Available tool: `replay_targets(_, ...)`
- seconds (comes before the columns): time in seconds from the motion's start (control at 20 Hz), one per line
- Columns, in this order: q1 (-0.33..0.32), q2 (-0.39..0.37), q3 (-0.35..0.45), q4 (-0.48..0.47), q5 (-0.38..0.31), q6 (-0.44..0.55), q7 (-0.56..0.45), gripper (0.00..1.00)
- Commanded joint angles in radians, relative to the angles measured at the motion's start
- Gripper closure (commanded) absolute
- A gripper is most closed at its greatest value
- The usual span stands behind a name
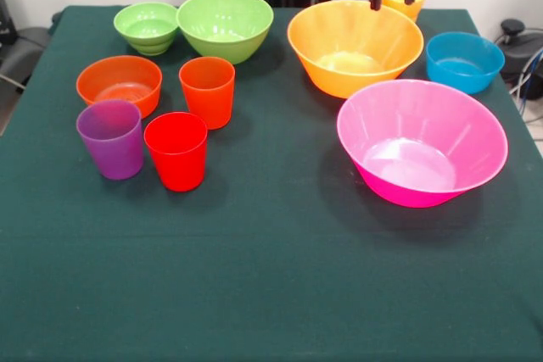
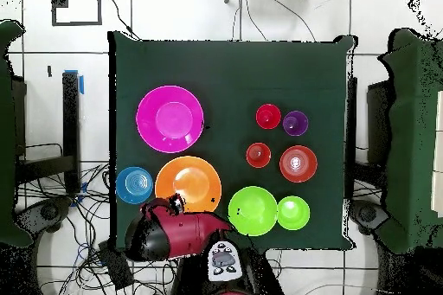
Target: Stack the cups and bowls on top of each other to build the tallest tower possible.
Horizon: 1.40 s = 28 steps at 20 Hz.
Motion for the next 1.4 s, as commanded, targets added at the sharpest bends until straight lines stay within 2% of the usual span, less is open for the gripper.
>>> replay_targets(0.05, 0.01, 0.046, 0.035, -0.053, -0.018, -0.077, 0.163, 0.0)
replay_targets(0.3, -0.002, 0.031, 0.043, -0.045, -0.02, -0.066, 0.16, 0.0)
replay_targets(0.55, -0.037, -0.024, 0.071, -0.022, -0.018, -0.018, 0.153, 0.0)
replay_targets(0.75, -0.073, -0.032, 0.087, -0.018, -0.03, -0.002, 0.136, 0.0)
replay_targets(0.95, -0.079, -0.019, 0.088, -0.031, -0.033, -0.002, 0.129, 0.0)
replay_targets(1.4, -0.078, -0.046, 0.086, -0.024, -0.029, 0.021, 0.126, 0.0)
